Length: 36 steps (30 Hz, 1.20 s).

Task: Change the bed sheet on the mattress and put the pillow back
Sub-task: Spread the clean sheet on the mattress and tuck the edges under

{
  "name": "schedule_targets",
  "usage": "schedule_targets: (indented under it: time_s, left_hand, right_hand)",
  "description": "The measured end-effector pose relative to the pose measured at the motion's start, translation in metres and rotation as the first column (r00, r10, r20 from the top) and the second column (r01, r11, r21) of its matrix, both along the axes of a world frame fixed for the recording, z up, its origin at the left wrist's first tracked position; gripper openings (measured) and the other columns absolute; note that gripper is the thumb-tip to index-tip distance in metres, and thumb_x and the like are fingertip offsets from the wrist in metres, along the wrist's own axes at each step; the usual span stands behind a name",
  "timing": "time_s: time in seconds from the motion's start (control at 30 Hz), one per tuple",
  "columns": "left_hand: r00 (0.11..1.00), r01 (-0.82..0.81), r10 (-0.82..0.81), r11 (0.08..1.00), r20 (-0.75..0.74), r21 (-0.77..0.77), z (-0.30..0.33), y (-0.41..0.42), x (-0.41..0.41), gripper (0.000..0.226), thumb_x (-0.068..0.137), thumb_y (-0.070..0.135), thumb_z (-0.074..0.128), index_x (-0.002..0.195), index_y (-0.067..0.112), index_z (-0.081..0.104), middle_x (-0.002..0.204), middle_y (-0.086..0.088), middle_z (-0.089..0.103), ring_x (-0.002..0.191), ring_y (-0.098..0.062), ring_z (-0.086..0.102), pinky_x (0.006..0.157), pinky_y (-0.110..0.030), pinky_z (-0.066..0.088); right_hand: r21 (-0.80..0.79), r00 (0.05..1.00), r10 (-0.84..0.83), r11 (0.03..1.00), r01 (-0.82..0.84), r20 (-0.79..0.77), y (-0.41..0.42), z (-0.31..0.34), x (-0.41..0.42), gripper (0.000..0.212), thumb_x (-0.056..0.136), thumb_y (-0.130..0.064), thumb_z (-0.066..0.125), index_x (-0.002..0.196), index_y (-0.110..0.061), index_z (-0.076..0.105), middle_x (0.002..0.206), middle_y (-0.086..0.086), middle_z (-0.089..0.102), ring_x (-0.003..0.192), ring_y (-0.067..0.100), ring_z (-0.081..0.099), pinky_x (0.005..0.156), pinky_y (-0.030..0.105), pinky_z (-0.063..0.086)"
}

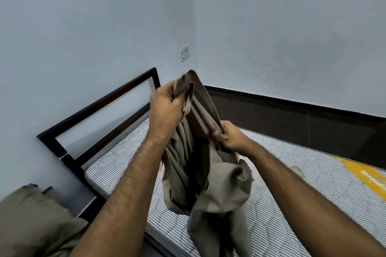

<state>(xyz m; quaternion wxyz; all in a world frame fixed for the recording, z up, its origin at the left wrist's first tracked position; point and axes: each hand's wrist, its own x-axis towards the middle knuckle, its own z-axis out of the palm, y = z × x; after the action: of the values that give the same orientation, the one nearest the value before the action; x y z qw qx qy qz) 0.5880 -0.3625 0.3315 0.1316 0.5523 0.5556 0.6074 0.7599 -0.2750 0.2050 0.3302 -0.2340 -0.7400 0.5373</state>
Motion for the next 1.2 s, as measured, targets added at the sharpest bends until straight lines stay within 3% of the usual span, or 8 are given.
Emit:
schedule_targets:
  time_s: [0.27, 0.4, 0.53, 0.63, 0.77, 0.9, 1.03, 1.2]
  left_hand:
    - [0.984, -0.122, 0.094, 0.974, 0.149, 0.19, 0.009, 0.003, -0.002, 0.03, 0.103, 0.029, 0.06, 0.073, 0.029, 0.061, 0.066, 0.009, 0.051, 0.065, -0.003, 0.044, 0.061, -0.02, 0.041]
    - [0.993, -0.111, 0.111, 0.994, -0.034, 0.011, -0.007, 0.006, -0.028, 0.045, 0.099, 0.043, 0.063, 0.063, 0.018, 0.053, 0.057, 0.012, 0.045, 0.057, -0.005, 0.038, 0.055, -0.027, 0.033]
    - [0.973, -0.216, 0.208, 0.974, -0.103, -0.069, -0.013, 0.007, -0.051, 0.047, 0.097, 0.044, 0.065, 0.061, 0.018, 0.049, 0.054, 0.011, 0.046, 0.051, -0.004, 0.037, 0.052, -0.027, 0.032]
    - [0.963, -0.268, 0.266, 0.962, -0.032, -0.058, -0.011, 0.012, -0.066, 0.048, 0.096, 0.045, 0.063, 0.064, 0.012, 0.051, 0.057, 0.008, 0.049, 0.056, -0.008, 0.04, 0.057, -0.031, 0.035]
    - [0.967, -0.248, 0.25, 0.968, 0.053, -0.037, -0.009, 0.016, -0.076, 0.048, 0.095, 0.045, 0.062, 0.062, 0.014, 0.045, 0.057, 0.011, 0.046, 0.059, -0.01, 0.041, 0.059, -0.032, 0.035]
    - [0.974, -0.224, 0.226, 0.973, 0.031, -0.064, -0.015, 0.014, -0.072, 0.047, 0.096, 0.044, 0.061, 0.062, 0.017, 0.044, 0.056, 0.012, 0.045, 0.058, -0.009, 0.041, 0.058, -0.03, 0.035]
    - [0.943, -0.293, 0.298, 0.955, 0.147, -0.053, -0.017, 0.007, -0.077, 0.051, 0.099, 0.05, 0.058, 0.058, 0.022, 0.042, 0.053, 0.019, 0.042, 0.057, -0.005, 0.038, 0.056, -0.029, 0.033]
    - [0.973, -0.23, 0.231, 0.97, 0.0, -0.083, -0.039, 0.003, -0.071, 0.043, 0.101, 0.037, 0.055, 0.061, 0.022, 0.048, 0.049, 0.02, 0.042, 0.052, 0.005, 0.037, 0.053, -0.018, 0.032]
  right_hand:
    - [0.021, 0.93, -0.144, 0.989, 0.146, 0.339, 0.033, -0.034, 0.003, 0.041, 0.086, -0.046, 0.071, 0.077, -0.006, 0.067, 0.073, -0.003, 0.064, 0.067, 0.01, 0.054, 0.067, 0.033, 0.042]
    - [0.113, 0.878, -0.475, 0.871, 0.479, -0.058, 0.045, 0.022, 0.001, 0.027, 0.08, 0.002, 0.046, 0.078, -0.011, 0.07, 0.083, -0.011, 0.072, 0.083, 0.005, 0.063, 0.08, 0.03, 0.049]
    - [0.328, 0.794, -0.51, 0.727, 0.604, -0.331, 0.047, 0.125, 0.007, 0.034, 0.081, 0.001, 0.047, 0.068, -0.026, 0.061, 0.069, -0.018, 0.06, 0.073, 0.001, 0.053, 0.067, 0.028, 0.041]
    - [0.679, 0.723, -0.663, 0.623, 0.389, 0.194, 0.061, 0.15, 0.02, 0.031, 0.081, -0.016, 0.049, 0.096, -0.023, 0.075, 0.101, -0.005, 0.076, 0.1, 0.016, 0.066, 0.083, 0.035, 0.052]
    - [0.462, 0.631, -0.775, 0.552, 0.695, -0.023, 0.072, 0.148, 0.025, 0.03, 0.097, -0.021, 0.046, 0.072, -0.011, 0.059, 0.079, 0.004, 0.065, 0.08, 0.02, 0.059, 0.071, 0.034, 0.044]
    - [0.602, 0.608, -0.594, 0.765, 0.226, 0.526, 0.078, 0.122, 0.017, 0.049, 0.102, -0.05, 0.041, 0.076, -0.011, 0.054, 0.087, 0.012, 0.065, 0.087, 0.027, 0.062, 0.075, 0.038, 0.047]
    - [0.513, 0.671, -0.425, 0.855, 0.077, 0.608, 0.08, 0.092, 0.044, 0.043, 0.09, -0.055, 0.067, 0.065, -0.021, 0.059, 0.054, -0.011, 0.053, 0.064, 0.014, 0.054, 0.058, 0.03, 0.04]
    - [0.255, 0.139, -0.223, 0.922, -0.292, 0.965, 0.068, 0.014, 0.064, 0.039, 0.083, -0.056, 0.076, 0.087, -0.02, 0.061, 0.091, -0.002, 0.067, 0.089, 0.018, 0.064, 0.067, 0.025, 0.039]
